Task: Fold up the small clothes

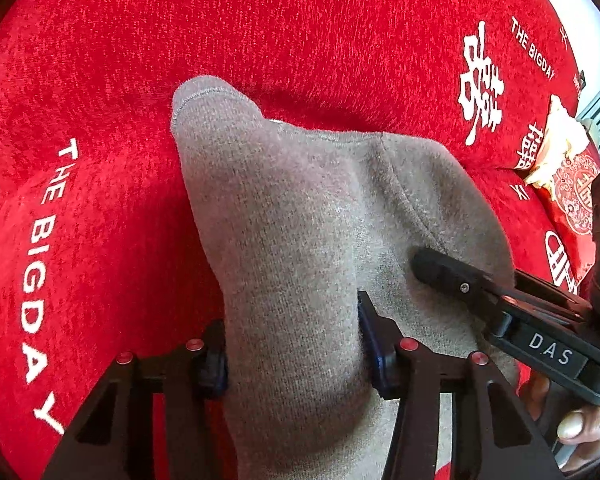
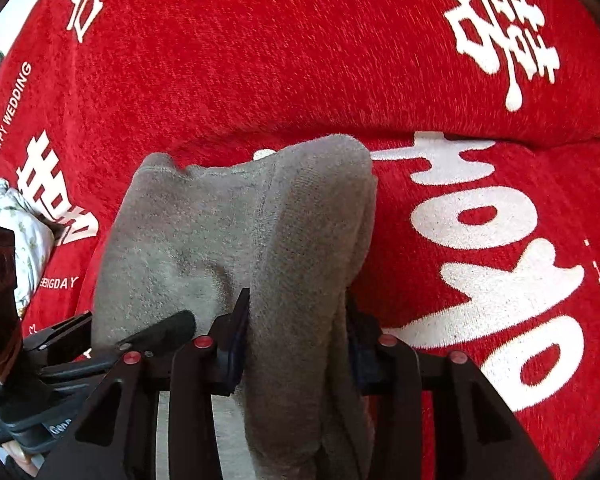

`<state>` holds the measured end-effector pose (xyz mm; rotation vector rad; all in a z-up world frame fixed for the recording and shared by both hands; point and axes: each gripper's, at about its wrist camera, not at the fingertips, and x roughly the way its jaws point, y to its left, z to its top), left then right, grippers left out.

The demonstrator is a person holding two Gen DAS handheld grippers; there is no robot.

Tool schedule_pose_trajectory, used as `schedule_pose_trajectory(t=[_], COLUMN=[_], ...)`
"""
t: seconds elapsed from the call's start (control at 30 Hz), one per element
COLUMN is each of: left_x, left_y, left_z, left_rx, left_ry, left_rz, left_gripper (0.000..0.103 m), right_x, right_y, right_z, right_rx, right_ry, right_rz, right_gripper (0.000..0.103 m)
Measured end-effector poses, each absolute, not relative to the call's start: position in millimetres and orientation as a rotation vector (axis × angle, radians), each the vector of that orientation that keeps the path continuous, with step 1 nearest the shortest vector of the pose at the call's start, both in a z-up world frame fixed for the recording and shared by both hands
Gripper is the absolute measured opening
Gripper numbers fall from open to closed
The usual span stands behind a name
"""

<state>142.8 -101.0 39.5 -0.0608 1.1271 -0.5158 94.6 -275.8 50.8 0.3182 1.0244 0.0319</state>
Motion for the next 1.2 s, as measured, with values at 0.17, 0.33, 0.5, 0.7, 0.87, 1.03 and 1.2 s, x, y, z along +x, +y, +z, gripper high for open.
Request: schedule_pose_trajectory(t=[0.17, 0.33, 0.5, 0.7, 0.87, 1.03, 1.2], left_x=[136, 132, 131, 120, 116, 107, 97], left_y=[-91, -79, -67, -81, -87, -80, -74], left_z=[38, 28, 21, 34, 45, 50, 56], left_rx=[-0.049, -0.093, -0.180, -0.116, -0.086, -0.080, -0.066], left_ry=[1.140, 1.149, 1.177, 1.136, 1.126, 1.121, 1.107], left_rz=[-0.504, -0.488, -0.523, -0.503, -0.474, -0.472, -0.466], left_gripper=[0.052, 0.076, 0.076, 0.055, 0.054, 0.054, 0.054], right_x=[90, 88, 79, 78, 76, 70, 61], right_y=[-263, -281, -295, -276, -260, -254, -245], right_z=[50, 26, 12, 31, 53, 61, 67], right_rx=[0.284, 0.404, 0.495, 0.369, 0.308, 0.318, 0.320], right_ry=[1.040, 1.062, 1.059, 1.050, 1.039, 1.048, 1.038], right_rz=[0.035, 0.039, 0.105, 0.105, 0.066, 0.052, 0.053], right_gripper=[0.043, 0.068, 0.075, 0.044, 0.043, 0.043, 0.043])
